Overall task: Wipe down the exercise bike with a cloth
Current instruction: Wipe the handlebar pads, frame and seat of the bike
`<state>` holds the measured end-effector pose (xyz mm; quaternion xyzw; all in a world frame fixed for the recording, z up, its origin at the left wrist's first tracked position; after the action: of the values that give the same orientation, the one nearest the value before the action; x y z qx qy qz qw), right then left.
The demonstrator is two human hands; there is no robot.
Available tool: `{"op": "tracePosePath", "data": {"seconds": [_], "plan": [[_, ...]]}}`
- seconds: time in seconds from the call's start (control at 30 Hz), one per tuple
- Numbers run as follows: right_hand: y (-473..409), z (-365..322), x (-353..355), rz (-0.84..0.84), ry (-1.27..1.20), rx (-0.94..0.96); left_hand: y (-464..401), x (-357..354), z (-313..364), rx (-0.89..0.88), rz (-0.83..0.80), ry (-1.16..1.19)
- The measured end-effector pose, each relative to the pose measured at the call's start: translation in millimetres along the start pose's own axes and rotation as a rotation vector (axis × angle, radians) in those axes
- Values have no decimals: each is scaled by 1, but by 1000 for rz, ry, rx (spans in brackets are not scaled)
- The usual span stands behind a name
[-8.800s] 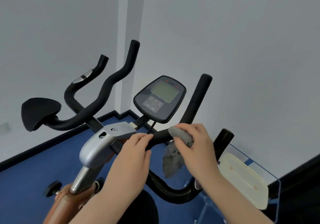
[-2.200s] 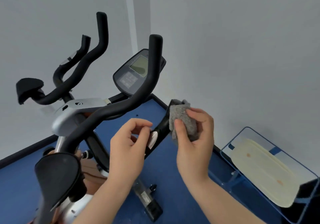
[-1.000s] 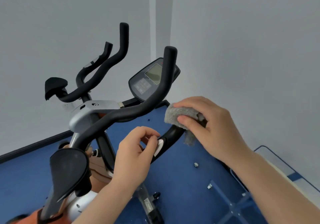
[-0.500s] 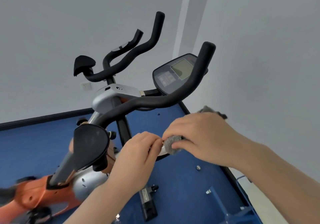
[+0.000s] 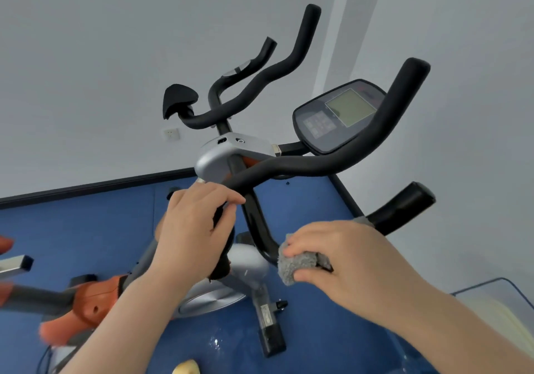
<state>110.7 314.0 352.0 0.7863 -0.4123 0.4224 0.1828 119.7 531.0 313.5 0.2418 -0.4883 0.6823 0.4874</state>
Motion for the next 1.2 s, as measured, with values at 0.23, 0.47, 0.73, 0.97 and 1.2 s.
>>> {"op": "tracePosePath", "data": {"seconds": [0.23,0.47,0.73,0.97,1.2], "plan": [[-49,-11,-22,143,-116,-167,-10,-13,-37,164,23,64],[-50,-14,-32,154,-101,-291,-6,-19,-49,226,69,213],[-86,-11,-34,238,-96,-313,-5,-19,-48,164,27,207],[-99,-14,-39,349,-136,-330,-7,-19,-47,148,45,174],[-75,-6,-40,370,-243,-408,-20,-16,-44,4,31,-16]]}}
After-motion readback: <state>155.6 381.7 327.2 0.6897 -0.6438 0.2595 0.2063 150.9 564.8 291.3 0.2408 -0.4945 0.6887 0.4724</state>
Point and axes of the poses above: each hand's wrist, its own y-axis away from the middle knuckle, its own x-axis out of the back of the hand, z = x × y, the point moved 3 cm from there along -y, towards the middle knuckle, and after that the axes turned 13 degrees about -y, right-handed, at the moved point
